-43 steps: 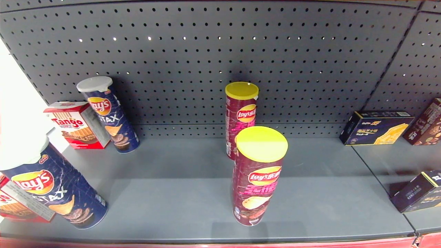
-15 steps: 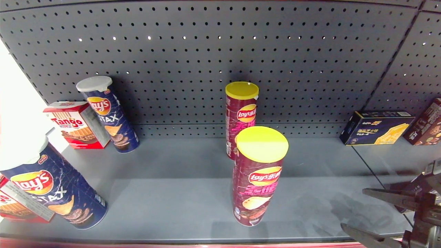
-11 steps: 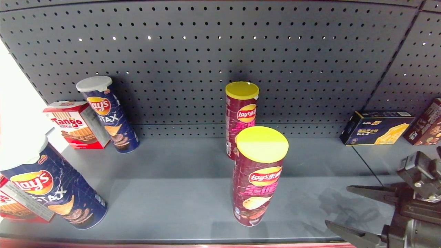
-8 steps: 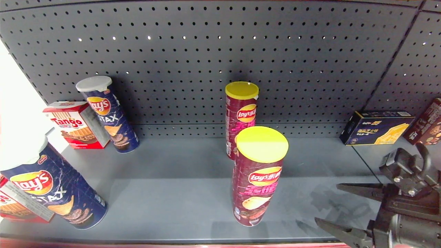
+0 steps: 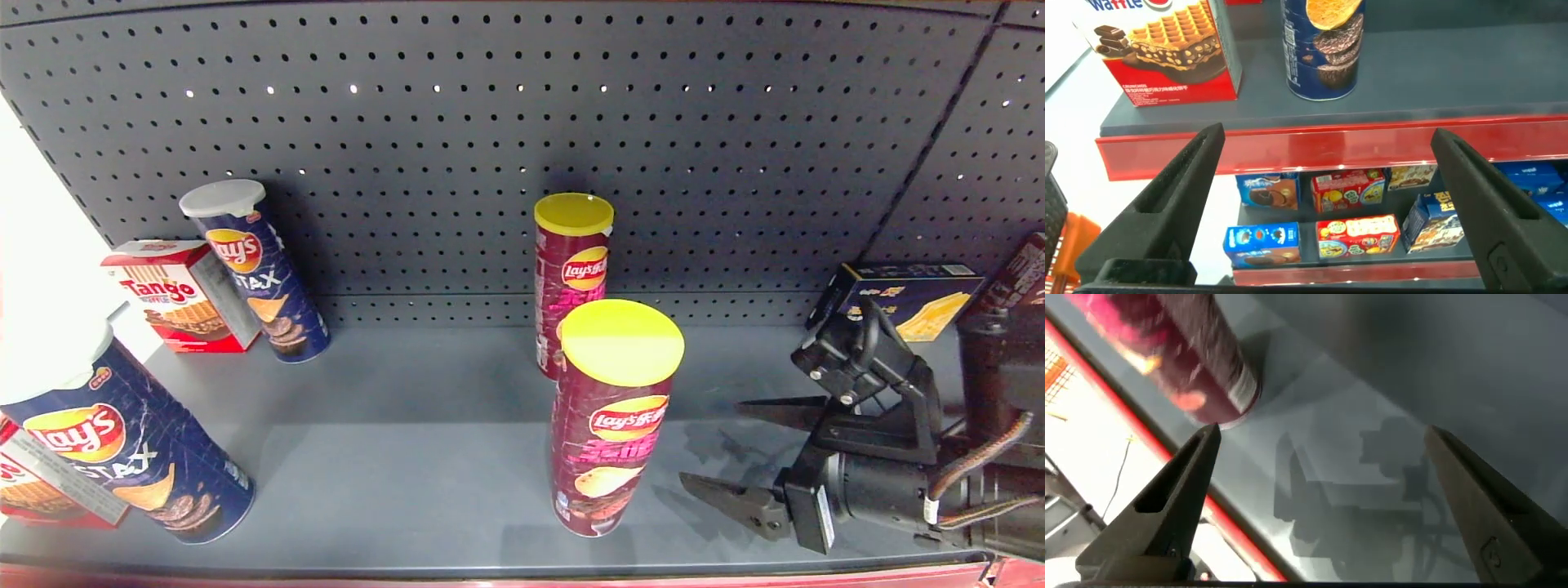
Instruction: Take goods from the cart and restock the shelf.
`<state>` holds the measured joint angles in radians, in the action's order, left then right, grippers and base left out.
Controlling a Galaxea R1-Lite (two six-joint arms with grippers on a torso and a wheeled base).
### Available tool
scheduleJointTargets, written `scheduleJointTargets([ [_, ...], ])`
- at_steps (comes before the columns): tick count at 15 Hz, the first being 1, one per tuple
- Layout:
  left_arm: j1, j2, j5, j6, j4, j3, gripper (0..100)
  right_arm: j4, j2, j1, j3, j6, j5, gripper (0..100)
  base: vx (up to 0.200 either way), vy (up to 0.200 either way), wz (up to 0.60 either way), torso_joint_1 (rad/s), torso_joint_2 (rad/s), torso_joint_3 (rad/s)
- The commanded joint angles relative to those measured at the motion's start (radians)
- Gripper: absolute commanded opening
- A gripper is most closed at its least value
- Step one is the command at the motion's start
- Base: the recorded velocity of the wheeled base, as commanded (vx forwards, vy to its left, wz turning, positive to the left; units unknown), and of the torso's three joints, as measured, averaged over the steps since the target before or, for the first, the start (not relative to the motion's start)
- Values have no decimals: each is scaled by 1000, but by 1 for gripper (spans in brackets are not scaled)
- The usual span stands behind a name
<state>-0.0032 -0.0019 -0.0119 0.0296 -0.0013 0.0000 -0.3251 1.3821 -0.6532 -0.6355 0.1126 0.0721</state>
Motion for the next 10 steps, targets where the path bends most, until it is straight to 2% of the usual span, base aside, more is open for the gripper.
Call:
scheduleJointTargets([
  [1,0,2,0,-2,0,0,100,-6,60,-9,-35,-1,-14,100,0,0,0,0,0,0],
  [10,0,2,0,-8,0,0,100,-22,124,-45,-79,-1,-14,100,0,0,0,0,0,0],
])
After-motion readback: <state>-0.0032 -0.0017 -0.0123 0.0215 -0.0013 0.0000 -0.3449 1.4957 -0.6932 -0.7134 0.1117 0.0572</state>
